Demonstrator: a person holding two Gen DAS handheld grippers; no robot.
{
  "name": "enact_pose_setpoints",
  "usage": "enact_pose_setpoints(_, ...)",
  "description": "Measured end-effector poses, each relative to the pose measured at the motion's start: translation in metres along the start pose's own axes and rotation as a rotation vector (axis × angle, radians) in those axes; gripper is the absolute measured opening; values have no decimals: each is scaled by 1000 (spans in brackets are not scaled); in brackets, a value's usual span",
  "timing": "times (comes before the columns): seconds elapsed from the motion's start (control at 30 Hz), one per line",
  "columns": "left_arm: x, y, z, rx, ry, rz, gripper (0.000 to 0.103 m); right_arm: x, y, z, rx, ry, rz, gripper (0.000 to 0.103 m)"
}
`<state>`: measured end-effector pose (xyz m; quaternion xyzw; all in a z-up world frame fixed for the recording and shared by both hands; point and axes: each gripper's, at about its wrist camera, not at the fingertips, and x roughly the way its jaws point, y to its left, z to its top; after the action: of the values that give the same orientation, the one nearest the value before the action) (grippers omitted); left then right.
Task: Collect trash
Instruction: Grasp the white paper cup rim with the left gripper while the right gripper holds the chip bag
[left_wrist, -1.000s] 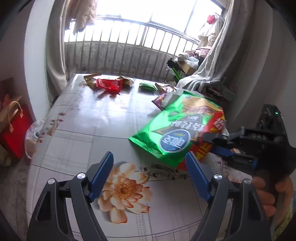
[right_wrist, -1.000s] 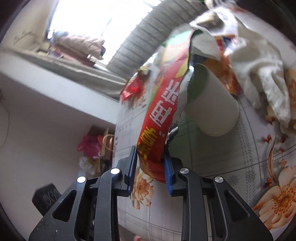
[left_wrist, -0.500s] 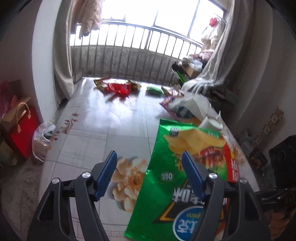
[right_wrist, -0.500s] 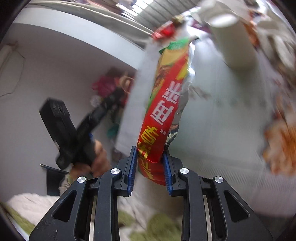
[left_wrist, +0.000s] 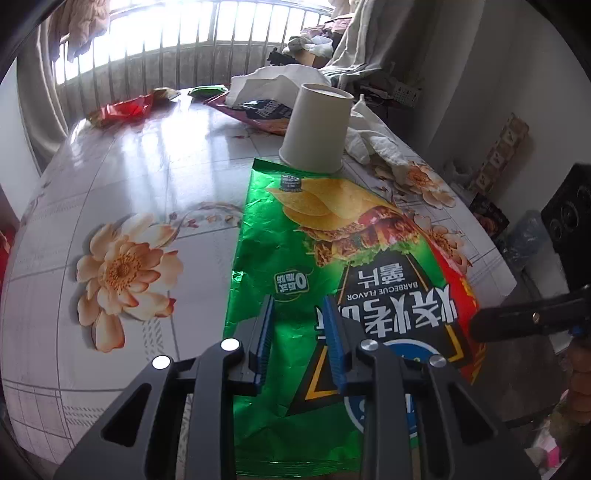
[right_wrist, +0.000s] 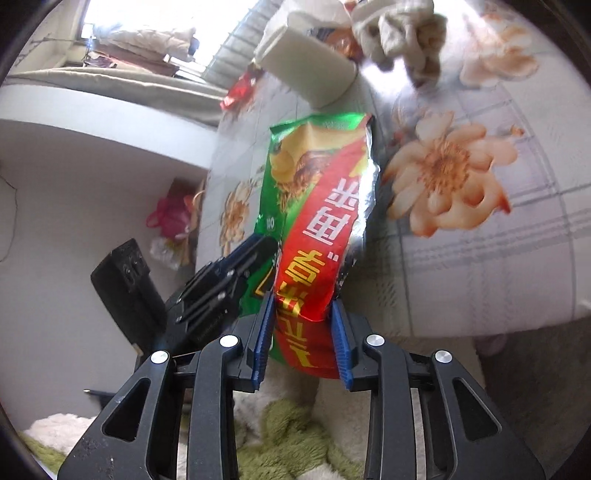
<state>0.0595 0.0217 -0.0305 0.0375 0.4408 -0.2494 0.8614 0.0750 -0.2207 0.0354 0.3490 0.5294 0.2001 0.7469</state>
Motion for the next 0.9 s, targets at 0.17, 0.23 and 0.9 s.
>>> enact_pose_setpoints(0.17, 5, -3, 3, 12, 15, 1, 26, 2, 5, 8, -47, -79, -42, 32)
enact_pose_setpoints(0.23, 6, -5, 3, 21, 16, 7, 26, 8, 6, 12, -63, -98, -81, 34)
enact_pose_setpoints(0.9, -14, 11, 49, -73, -105, -97, 63, -9, -26, 5, -30, -149, -193, 24)
